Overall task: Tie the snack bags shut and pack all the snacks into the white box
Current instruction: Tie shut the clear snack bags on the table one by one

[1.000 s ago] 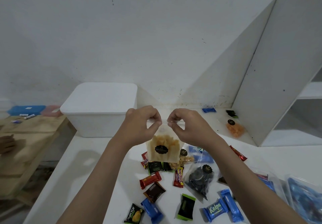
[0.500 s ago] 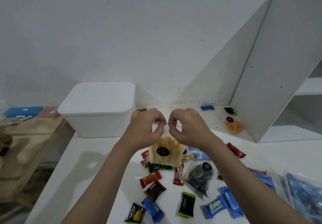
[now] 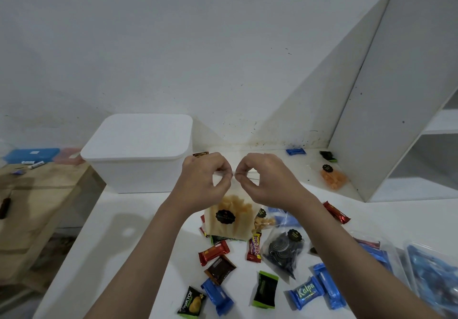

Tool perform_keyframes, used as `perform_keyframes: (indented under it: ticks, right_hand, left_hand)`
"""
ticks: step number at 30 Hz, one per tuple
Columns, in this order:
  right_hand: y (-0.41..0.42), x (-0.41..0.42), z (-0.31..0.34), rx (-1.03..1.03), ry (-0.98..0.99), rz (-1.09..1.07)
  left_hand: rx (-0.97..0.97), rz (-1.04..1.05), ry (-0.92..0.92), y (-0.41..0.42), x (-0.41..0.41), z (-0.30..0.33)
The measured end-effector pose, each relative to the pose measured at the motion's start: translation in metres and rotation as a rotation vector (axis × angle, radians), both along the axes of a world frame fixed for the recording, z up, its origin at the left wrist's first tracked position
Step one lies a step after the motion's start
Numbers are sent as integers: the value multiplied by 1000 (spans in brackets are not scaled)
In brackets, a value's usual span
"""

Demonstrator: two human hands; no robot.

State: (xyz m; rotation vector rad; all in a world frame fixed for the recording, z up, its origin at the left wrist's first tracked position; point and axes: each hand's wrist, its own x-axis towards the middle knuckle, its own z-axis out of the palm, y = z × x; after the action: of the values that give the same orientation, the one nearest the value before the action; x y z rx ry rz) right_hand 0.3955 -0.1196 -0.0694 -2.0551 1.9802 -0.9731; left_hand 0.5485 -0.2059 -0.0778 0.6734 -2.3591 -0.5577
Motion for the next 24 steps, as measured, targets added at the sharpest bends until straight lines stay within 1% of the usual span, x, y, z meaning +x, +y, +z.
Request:
perform_keyframes:
  ticks: [6,13,19,24]
  right_hand:
    - [2,-7,2,-12,-143,-54]
    - [1,2,-1,-82,-115,-63]
    - [2,3,-1,-97,-106,-72]
    - [3,7,0,-97,-151,-62]
  left_hand:
    - [76,32,33,-7,11,8]
    - [-23,56,-97,-3,10,15]
    - [50,7,-108,2,2,14]
    - [50,-4,-108,4,2,14]
